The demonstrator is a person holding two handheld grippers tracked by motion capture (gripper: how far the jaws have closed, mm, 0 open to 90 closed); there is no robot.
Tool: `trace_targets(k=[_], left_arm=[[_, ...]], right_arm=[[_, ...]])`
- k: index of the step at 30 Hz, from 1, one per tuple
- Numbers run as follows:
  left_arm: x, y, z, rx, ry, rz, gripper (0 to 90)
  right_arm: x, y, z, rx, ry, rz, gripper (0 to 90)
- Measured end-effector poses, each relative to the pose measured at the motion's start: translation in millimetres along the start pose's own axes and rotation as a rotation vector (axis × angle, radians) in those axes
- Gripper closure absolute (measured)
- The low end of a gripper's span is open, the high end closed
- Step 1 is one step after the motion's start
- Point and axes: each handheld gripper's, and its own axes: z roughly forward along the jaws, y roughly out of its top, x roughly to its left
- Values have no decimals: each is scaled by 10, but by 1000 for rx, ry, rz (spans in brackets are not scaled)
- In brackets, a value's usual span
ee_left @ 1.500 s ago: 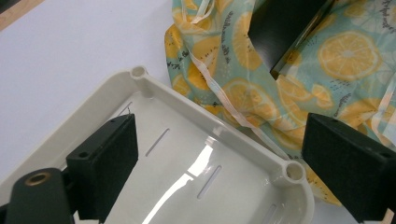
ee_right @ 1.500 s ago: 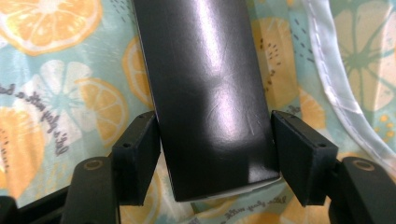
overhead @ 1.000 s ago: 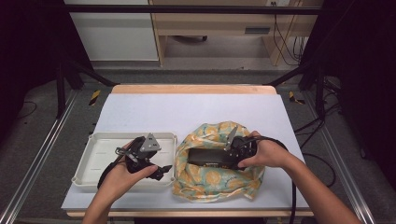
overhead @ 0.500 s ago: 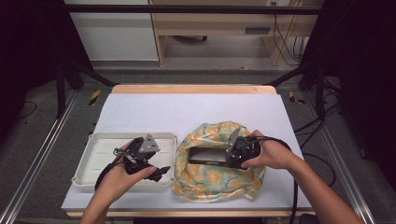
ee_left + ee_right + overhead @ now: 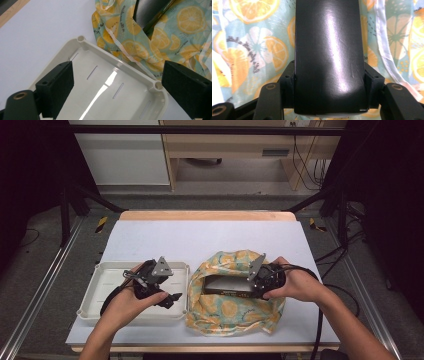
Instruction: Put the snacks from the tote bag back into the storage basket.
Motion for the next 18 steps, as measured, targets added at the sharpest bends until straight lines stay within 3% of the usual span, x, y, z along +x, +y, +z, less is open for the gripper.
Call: trace_targets(k=[3,10,14,18], left_arm=[[16,40,-22,11,-3,16,107],[109,153,-41,57,-57,65,107],[134,220,-57,68,-92,74,108],[153,266,-50,93,-85,95,108]], right_arm=[[15,-2,-60,-20,-3,2,432],[52,-14,-228,-51,-7,-3,433],[88,-38,-295,-63,-13,-8,434],[125,-63,-325,-62,9,-8,434]])
